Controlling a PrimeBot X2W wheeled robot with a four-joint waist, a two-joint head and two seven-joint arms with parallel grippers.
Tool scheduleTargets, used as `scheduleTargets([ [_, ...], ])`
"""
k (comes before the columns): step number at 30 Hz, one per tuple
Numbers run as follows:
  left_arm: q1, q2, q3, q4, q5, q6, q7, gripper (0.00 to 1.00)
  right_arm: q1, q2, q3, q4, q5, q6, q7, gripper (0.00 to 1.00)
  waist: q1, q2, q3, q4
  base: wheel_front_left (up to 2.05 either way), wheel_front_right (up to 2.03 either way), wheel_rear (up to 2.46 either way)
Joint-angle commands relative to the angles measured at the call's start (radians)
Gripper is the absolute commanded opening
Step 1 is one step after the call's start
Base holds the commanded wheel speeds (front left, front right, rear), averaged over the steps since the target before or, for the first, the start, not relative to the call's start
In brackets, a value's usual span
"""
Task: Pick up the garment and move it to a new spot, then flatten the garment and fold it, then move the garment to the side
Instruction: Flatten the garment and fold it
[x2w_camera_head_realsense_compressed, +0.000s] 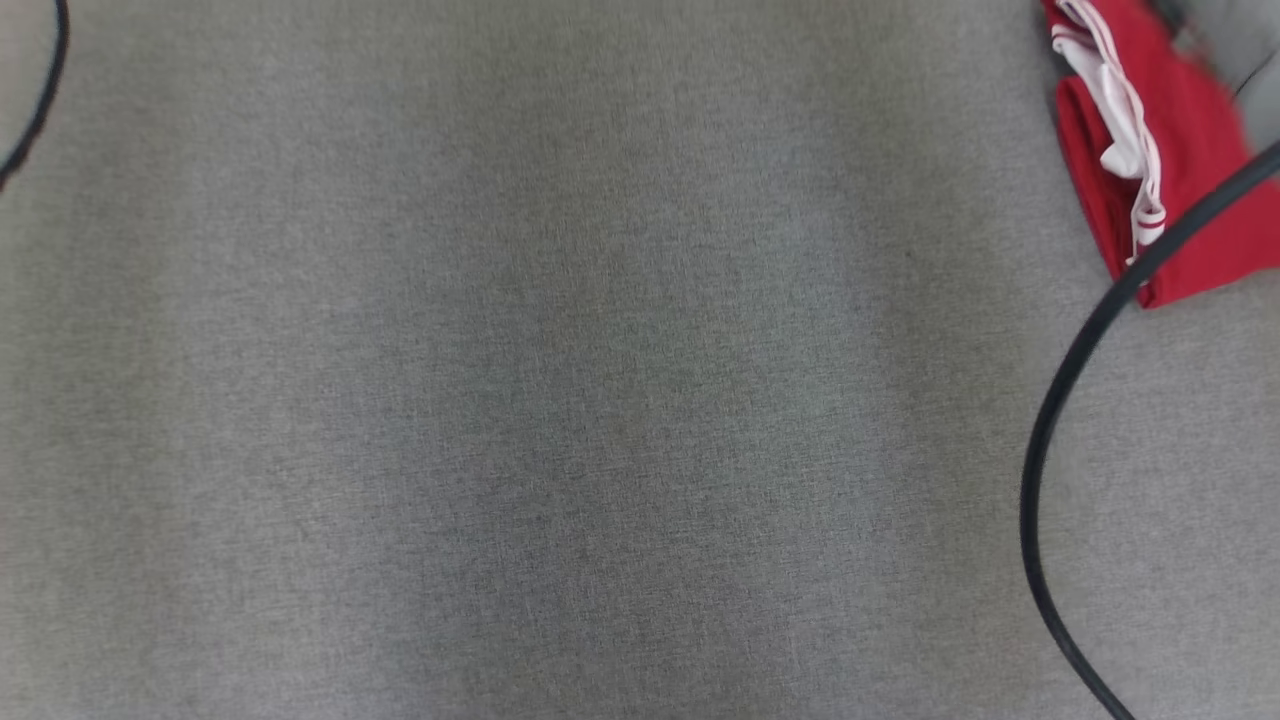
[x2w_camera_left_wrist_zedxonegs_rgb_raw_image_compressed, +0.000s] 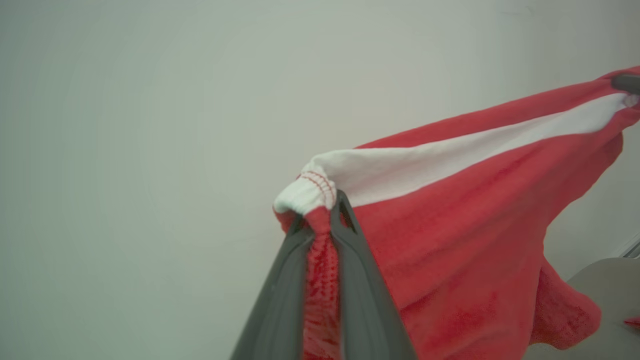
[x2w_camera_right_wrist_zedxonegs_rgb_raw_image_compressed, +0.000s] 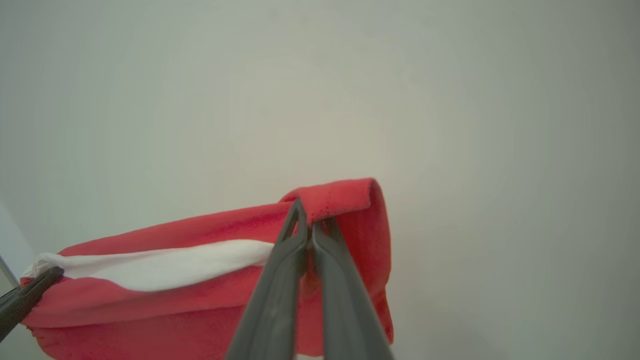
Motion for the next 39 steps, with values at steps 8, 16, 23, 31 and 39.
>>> scheduleTargets([
  [8,-0.082,-0.033,-0.072,0.074,-0.040,0.001,-0.067,0.00,-0.083,0.010,0.027,0.044,-0.040,0.000,-0.040,0.00,-0.0003,-0.0003,0.083,0.014,0.00,0.00,0.00],
  [16,0.037,-0.006,-0.120,0.045,-0.096,0.001,-0.151,0.00,0.063,-0.045,0.096,-0.061,0.003,0.000,-0.040,0.00,-0.0003,-0.0003,0.099,0.016,0.00,0.00,0.00],
  [23,0.262,0.025,-0.098,-0.065,-0.131,0.019,-0.184,0.00,0.265,-0.109,0.134,-0.208,0.035,0.000,-0.069,0.00,-0.0003,-0.0003,0.046,0.006,0.00,0.00,0.00],
  [31,0.588,0.052,-0.027,-0.305,-0.157,0.095,-0.189,0.00,0.534,-0.175,0.070,-0.404,0.001,0.000,-0.075,0.00,-0.0003,-0.0003,-0.038,-0.009,0.00,0.00,0.00],
  [39,0.880,0.054,0.046,-0.505,-0.117,0.173,-0.187,0.00,0.816,-0.211,-0.026,-0.562,-0.098,0.000,-0.075,0.00,-0.0003,-0.0003,-0.116,-0.014,0.00,0.00,0.00],
])
